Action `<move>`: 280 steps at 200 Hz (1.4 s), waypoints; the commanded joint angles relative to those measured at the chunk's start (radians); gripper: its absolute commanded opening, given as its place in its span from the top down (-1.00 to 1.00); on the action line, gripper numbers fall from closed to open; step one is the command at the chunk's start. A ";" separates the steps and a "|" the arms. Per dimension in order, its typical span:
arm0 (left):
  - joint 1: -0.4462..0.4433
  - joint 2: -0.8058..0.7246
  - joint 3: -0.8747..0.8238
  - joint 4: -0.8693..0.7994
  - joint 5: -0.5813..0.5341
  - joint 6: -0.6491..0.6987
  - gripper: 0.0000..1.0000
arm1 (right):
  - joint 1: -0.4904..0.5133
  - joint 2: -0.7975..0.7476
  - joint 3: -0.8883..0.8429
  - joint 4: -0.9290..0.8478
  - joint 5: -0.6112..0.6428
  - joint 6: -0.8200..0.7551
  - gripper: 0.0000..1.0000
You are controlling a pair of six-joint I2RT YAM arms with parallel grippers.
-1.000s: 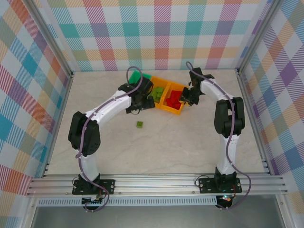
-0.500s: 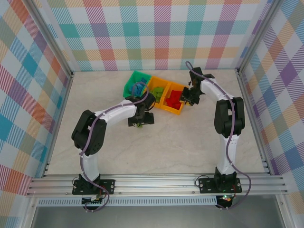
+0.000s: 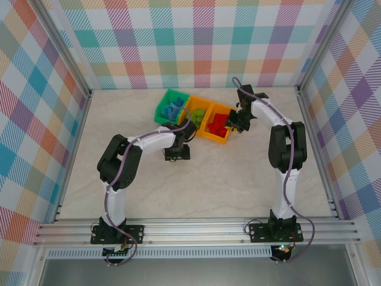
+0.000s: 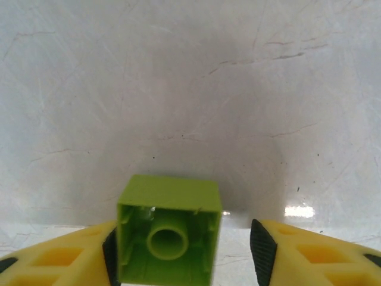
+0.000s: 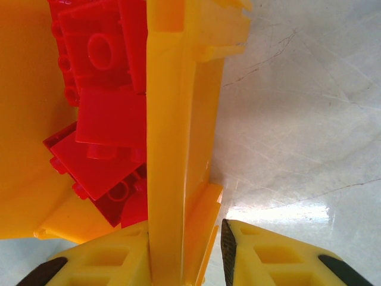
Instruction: Sort the legos into containers by color
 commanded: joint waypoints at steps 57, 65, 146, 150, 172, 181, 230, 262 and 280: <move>0.004 0.002 0.064 -0.004 -0.025 -0.002 0.40 | -0.008 -0.020 -0.015 -0.032 0.023 -0.005 0.34; 0.007 0.006 0.095 -0.009 -0.028 0.000 0.40 | -0.008 -0.019 -0.017 -0.031 0.022 -0.007 0.34; 0.066 0.262 0.699 -0.159 -0.022 0.108 0.39 | -0.007 -0.046 -0.065 -0.016 0.019 -0.017 0.36; 0.069 0.280 0.728 -0.169 -0.020 0.108 0.39 | -0.006 -0.047 -0.067 -0.015 0.018 -0.018 0.36; 0.084 0.359 0.834 -0.181 0.012 0.103 0.35 | -0.008 -0.053 -0.072 -0.011 0.019 -0.021 0.37; 0.088 0.381 0.858 -0.181 0.020 0.102 0.31 | -0.006 -0.054 -0.070 -0.011 0.019 -0.033 0.39; 0.090 0.407 0.889 -0.179 0.069 0.103 -0.22 | -0.008 -0.050 -0.066 -0.046 0.063 -0.137 0.61; 0.087 0.372 0.864 -0.161 0.093 0.103 -0.59 | -0.008 -0.047 -0.060 -0.043 0.062 -0.223 0.74; 0.085 0.329 0.823 -0.150 0.085 0.094 -0.78 | -0.006 -0.051 -0.057 -0.041 0.027 -0.285 0.75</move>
